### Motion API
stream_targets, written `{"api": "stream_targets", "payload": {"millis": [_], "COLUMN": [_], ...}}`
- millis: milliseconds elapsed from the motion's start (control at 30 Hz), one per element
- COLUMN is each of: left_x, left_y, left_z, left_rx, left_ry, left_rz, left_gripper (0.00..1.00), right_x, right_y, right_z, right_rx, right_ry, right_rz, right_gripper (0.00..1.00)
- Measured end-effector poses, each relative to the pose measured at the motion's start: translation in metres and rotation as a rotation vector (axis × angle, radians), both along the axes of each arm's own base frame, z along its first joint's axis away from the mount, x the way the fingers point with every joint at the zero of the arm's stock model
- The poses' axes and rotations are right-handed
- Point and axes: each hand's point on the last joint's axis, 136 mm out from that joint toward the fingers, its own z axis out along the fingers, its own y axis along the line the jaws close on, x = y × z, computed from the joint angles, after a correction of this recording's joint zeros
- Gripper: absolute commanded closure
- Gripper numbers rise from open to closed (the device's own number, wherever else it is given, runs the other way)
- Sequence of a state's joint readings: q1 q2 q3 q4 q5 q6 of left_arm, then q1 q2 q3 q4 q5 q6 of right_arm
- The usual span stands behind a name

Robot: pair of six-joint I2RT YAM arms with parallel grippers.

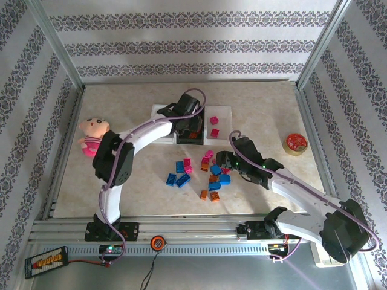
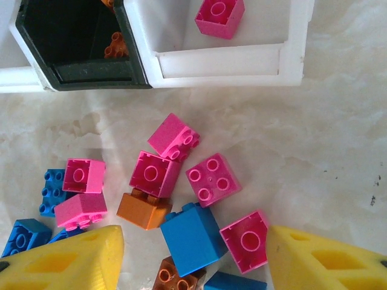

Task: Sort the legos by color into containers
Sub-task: Place the lego in the container.

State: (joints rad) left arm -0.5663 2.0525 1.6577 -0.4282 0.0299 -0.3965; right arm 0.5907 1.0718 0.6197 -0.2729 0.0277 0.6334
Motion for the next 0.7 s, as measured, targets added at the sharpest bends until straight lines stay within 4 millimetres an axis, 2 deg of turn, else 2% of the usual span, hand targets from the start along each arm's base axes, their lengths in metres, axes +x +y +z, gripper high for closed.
{"api": "stream_targets", "payload": {"millis": [100,200,400,533,600,667,700], "left_x": [0.014,0.024,0.022,-0.005,-0.025,-0.045,-0.056], "left_y": [0.001,-0.001,-0.001,0.007,0.012,0.019,0.023], "left_z": [-0.003,0.005,0.024,0.050,0.072,0.088,0.095], "left_rx": [0.022,0.022,-0.003,-0.066,-0.127,-0.182,-0.211], "left_ry": [0.002,-0.018,-0.041,-0.055,-0.084,-0.113,-0.128], "left_rz": [0.008,0.006,0.000,-0.014,-0.023,-0.026,-0.026], "left_gripper": [0.57,0.46,0.26,0.17,0.12,0.00,0.00], "right_x": [-0.004,-0.008,-0.011,-0.016,-0.020,-0.023,-0.025], "right_y": [0.000,-0.001,-0.001,-0.001,-0.002,-0.003,-0.004], "right_z": [-0.005,-0.011,-0.014,-0.017,-0.020,-0.024,-0.026], "right_rx": [0.002,-0.004,-0.004,-0.004,-0.011,-0.019,-0.020], "right_ry": [0.014,0.034,0.048,0.074,0.093,0.112,0.122], "right_rz": [0.008,0.012,0.020,0.033,0.036,0.035,0.033], "right_gripper": [0.35,0.34,0.34,0.34,0.34,0.34,0.34]}}
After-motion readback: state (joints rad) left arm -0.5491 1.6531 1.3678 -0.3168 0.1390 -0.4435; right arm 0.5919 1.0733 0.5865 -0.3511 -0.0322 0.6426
